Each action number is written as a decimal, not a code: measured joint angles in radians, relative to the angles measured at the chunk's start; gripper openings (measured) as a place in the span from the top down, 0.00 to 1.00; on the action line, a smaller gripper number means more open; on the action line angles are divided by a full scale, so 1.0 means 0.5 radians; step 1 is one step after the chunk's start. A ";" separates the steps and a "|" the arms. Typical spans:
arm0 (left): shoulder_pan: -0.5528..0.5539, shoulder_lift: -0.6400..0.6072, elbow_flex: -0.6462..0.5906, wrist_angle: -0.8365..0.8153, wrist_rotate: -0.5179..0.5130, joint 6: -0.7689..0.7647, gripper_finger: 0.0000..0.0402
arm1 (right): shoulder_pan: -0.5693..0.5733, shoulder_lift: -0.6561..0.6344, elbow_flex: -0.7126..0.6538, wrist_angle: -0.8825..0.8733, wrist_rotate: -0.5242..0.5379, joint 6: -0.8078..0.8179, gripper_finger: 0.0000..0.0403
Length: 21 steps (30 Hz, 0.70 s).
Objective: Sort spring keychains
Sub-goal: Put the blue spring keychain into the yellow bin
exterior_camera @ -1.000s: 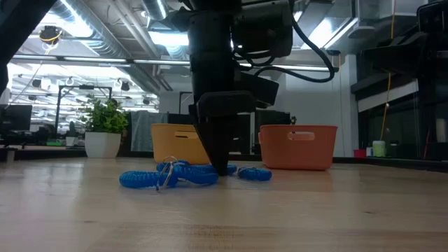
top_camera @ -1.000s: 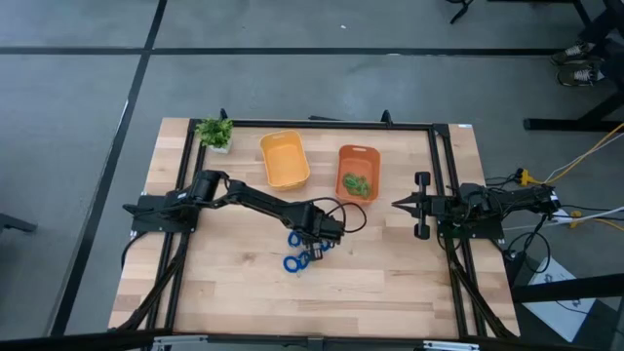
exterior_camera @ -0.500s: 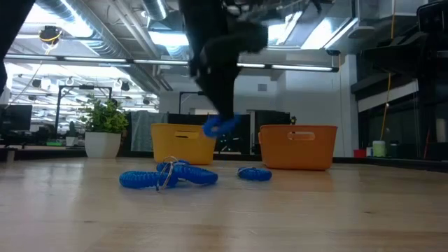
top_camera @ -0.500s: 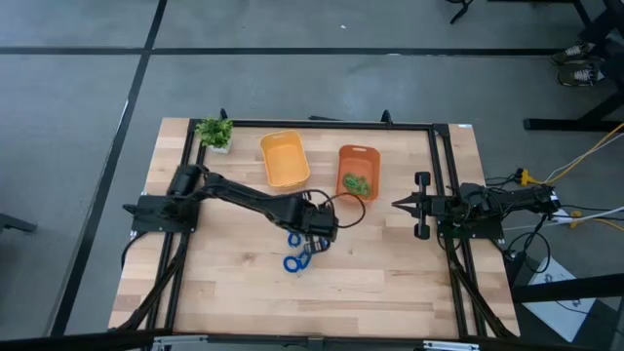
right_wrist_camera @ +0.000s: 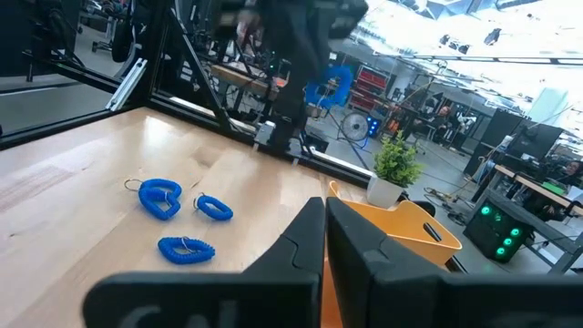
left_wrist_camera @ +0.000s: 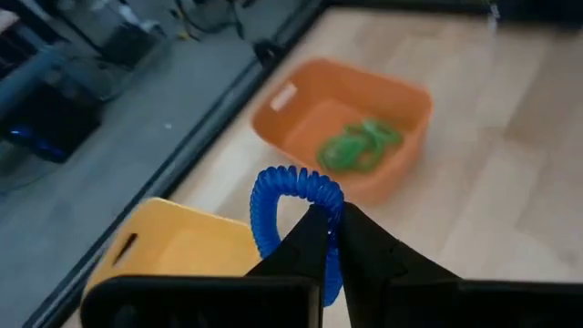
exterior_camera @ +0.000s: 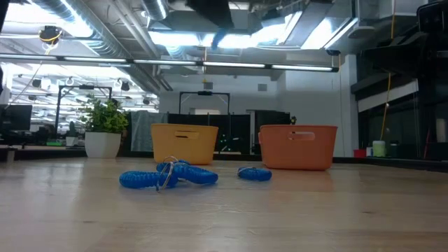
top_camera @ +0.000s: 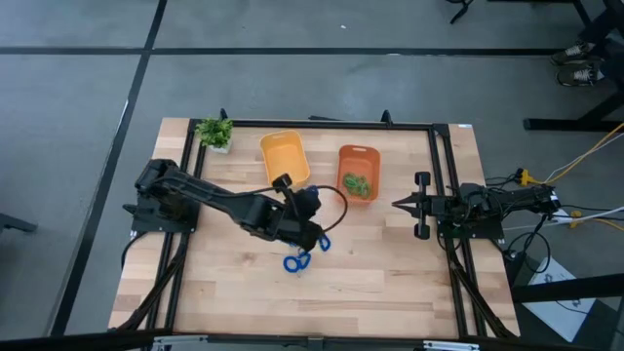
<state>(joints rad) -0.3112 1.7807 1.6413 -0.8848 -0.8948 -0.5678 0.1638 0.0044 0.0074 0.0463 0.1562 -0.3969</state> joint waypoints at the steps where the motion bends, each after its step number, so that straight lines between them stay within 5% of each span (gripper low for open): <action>1: -0.012 -0.014 0.001 0.002 -0.048 -0.025 0.97 | 0.000 0.000 0.000 0.000 0.000 -0.001 0.96; 8: -0.010 -0.032 0.002 -0.001 -0.246 -0.206 0.97 | 0.000 0.000 0.000 0.000 0.000 0.000 0.96; 21: 0.250 -0.033 0.002 -0.012 -0.101 -0.424 0.96 | 0.000 0.000 0.000 0.000 0.001 -0.001 0.96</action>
<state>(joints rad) -0.1861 1.7641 1.6424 -0.8909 -0.9454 -0.7800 0.1638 0.0044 0.0074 0.0463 0.1565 -0.3972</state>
